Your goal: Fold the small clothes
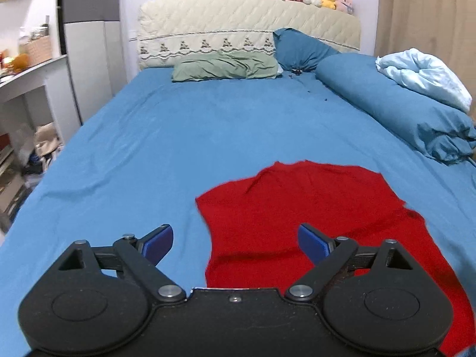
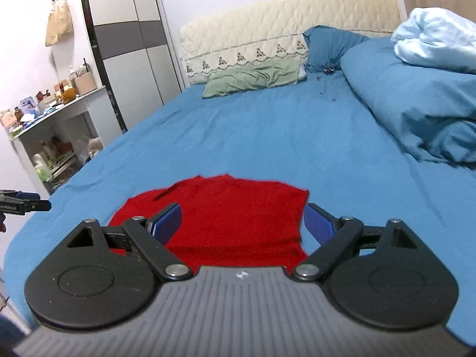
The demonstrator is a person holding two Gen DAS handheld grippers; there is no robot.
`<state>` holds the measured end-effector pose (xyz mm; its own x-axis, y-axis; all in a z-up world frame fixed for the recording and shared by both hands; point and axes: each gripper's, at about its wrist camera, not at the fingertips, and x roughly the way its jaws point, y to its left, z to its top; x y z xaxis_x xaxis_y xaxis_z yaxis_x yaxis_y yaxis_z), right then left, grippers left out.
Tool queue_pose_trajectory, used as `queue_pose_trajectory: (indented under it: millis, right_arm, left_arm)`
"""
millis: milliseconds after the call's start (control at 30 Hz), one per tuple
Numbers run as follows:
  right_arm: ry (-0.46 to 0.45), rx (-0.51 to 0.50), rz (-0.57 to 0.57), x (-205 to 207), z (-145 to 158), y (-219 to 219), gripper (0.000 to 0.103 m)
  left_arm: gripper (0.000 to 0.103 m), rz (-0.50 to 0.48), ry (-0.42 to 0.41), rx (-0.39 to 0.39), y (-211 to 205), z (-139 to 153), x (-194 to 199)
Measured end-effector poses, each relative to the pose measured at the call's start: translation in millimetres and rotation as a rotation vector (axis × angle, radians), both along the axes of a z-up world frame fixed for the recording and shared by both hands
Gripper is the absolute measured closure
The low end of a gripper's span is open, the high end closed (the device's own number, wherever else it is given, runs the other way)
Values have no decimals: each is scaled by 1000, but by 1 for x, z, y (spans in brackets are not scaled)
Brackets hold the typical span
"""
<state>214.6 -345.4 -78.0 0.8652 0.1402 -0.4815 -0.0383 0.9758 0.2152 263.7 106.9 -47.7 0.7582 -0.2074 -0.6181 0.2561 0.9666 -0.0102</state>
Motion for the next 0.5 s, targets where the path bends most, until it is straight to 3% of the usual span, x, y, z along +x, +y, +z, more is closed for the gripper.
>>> queue_pose_trajectory:
  millis: [200, 500]
  right_arm:
    - [75, -6, 2, -87, 0, 1, 0]
    - [246, 25, -26, -174, -74, 17, 1]
  left_arm:
    - [9, 48, 56, -63, 8, -16, -84]
    - [11, 76, 183, -107, 16, -83, -161]
